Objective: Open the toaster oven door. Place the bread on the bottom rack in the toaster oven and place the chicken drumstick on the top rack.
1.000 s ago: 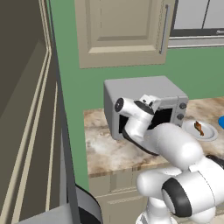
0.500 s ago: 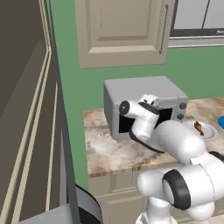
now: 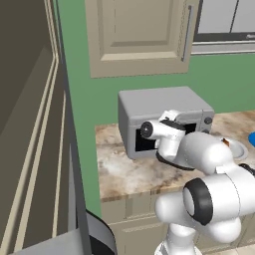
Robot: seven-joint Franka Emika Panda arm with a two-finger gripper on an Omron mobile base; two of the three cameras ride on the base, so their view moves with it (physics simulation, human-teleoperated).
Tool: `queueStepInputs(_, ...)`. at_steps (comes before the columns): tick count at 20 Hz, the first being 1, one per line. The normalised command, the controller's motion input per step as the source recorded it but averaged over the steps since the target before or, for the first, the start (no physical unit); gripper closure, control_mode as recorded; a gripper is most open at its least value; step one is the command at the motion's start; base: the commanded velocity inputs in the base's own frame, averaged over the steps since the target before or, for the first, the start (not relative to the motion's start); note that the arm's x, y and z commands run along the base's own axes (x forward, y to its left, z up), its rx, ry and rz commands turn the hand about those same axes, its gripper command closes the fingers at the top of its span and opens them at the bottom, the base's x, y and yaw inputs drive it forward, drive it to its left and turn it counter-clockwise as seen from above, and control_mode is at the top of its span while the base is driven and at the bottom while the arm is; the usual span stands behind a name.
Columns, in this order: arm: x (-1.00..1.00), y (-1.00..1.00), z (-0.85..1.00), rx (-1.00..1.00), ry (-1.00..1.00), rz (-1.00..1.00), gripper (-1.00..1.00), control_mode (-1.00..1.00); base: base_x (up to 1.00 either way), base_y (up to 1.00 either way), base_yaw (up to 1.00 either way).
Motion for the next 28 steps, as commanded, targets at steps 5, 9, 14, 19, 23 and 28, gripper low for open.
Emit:
queueStepInputs(5, 0.12, 0.18, -0.16, -0.02, -0.06, 0.01, -1.00, -1.00, 0.00, 0.00, 0.00)
queueStepInputs(9, 0.19, 0.19, -0.36, -0.02, 0.00, 0.04, -1.00, -1.00, 0.00, 0.00, 0.00)
queueStepInputs(14, 0.04, 0.13, -0.51, -0.02, 0.05, 0.07, 1.00, -1.00, 0.00, 0.00, 0.00)
queueStepInputs(19, -0.15, 0.01, -0.51, 0.00, 0.24, 0.10, 1.00, -1.00, 0.00, 0.00, 0.00)
queueStepInputs(23, -0.44, 0.02, -0.41, 0.00, 0.33, 0.12, 1.00, -1.00, 0.00, 0.00, 0.00)
queueStepInputs(28, -0.36, 0.02, -0.66, 0.00, 0.42, 0.13, 1.00, -1.00, 0.00, 0.00, 0.00)
